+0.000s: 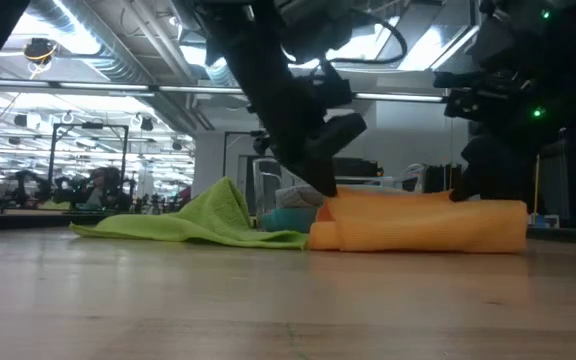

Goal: Fold microfiber towels
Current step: Fold the yellow towel

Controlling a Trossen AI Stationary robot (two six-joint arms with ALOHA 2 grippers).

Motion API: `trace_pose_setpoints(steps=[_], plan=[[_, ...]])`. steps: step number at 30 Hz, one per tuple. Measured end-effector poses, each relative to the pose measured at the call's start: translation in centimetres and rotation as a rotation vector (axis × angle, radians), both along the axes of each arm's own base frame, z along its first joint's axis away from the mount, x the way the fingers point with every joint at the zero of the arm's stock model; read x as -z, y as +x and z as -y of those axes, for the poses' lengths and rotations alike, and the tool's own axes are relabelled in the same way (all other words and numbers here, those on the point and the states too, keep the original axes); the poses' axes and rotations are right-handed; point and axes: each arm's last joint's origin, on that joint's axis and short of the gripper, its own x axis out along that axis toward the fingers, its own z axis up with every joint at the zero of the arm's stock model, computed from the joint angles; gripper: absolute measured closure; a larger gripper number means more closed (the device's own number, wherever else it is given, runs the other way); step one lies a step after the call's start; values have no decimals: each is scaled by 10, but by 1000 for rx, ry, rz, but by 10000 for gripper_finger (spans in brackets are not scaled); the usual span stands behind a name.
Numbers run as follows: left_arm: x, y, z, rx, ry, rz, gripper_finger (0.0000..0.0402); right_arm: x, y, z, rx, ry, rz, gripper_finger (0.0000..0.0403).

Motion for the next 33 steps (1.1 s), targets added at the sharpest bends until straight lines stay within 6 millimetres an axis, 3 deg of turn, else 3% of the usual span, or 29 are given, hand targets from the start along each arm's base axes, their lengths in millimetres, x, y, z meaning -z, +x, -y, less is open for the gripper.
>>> trace_pose_setpoints(steps=[6,16,26,33], plan=[[4,-1,-6,-6,-49,-18,398,0,0,-1,-17,19,-14,383],[5,-2,-4,-18,-76,-15,324,0,0,0,-44,28,-41,320],[-39,-13,6,6,-76,77,325,-36,13,-4,-71,10,-125,309],[-44,-17,25,75,-119,69,326,-38,17,-13,-160,250,-163,308]])
